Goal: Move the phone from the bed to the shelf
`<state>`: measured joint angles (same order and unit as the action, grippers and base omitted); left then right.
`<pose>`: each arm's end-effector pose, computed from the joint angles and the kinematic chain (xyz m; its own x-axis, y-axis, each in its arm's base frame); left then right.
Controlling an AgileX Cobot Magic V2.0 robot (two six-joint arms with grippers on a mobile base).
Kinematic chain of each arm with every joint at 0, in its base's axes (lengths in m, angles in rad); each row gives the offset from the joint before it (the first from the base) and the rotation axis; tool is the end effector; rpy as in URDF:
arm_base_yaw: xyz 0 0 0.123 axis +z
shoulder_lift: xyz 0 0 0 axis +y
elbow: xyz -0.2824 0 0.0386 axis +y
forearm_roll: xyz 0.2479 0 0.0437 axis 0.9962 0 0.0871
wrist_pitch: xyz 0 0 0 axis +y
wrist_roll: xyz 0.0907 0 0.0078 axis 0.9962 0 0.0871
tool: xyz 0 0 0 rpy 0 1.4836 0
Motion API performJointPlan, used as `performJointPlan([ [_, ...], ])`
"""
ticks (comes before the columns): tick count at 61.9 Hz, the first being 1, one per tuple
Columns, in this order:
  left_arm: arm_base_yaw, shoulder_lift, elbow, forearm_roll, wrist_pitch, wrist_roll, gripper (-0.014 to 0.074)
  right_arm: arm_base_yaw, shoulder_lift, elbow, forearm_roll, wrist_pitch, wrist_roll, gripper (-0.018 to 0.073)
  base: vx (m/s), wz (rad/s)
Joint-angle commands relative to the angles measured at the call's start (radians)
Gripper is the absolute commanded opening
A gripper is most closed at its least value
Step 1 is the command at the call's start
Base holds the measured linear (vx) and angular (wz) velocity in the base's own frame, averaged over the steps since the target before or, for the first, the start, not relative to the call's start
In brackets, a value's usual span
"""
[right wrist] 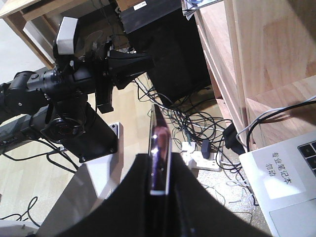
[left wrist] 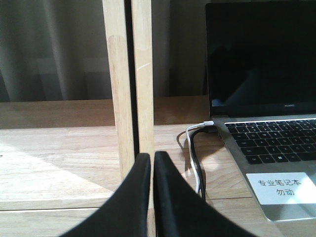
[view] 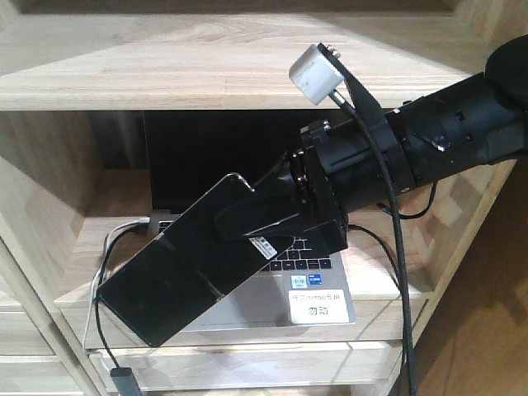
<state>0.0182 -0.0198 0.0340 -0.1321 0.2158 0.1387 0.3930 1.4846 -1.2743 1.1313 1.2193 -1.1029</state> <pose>0.0555 -0.0016 0.1833 -0.1404 0.0071 -0.9901 0.0111 0.9999 0.0056 0.2403 0.1834 0.3587 -0.3957 -0.4230 -0.8152 -0.9167 0.1287 0.3782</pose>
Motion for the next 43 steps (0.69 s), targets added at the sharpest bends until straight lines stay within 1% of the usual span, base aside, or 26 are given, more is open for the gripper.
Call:
performJointPlan([
  [1, -0.004, -0.006, 0.001, -0.006, -0.075, -0.004, 0.0001, -0.002, -0.040, -0.028, 0.110, 0.071, -0.011, -0.0004, 0.00, 0.00],
  [20, -0.004, -0.006, 0.001, -0.006, -0.075, -0.004, 0.0001, -0.002, -0.040, -0.028, 0.139, 0.061, -0.016, -0.0004, 0.00, 0.00],
  [35, -0.004, -0.006, 0.001, -0.006, -0.075, -0.004, 0.0001, -0.002, -0.056, -0.039, 0.239, 0.052, -0.067, -0.0004, 0.00, 0.00],
  [43, -0.004, -0.006, 0.001, -0.006, -0.075, -0.004, 0.0001, -0.002, -0.069, -0.102, 0.243, 0.032, -0.068, -0.0004, 0.00, 0.00],
])
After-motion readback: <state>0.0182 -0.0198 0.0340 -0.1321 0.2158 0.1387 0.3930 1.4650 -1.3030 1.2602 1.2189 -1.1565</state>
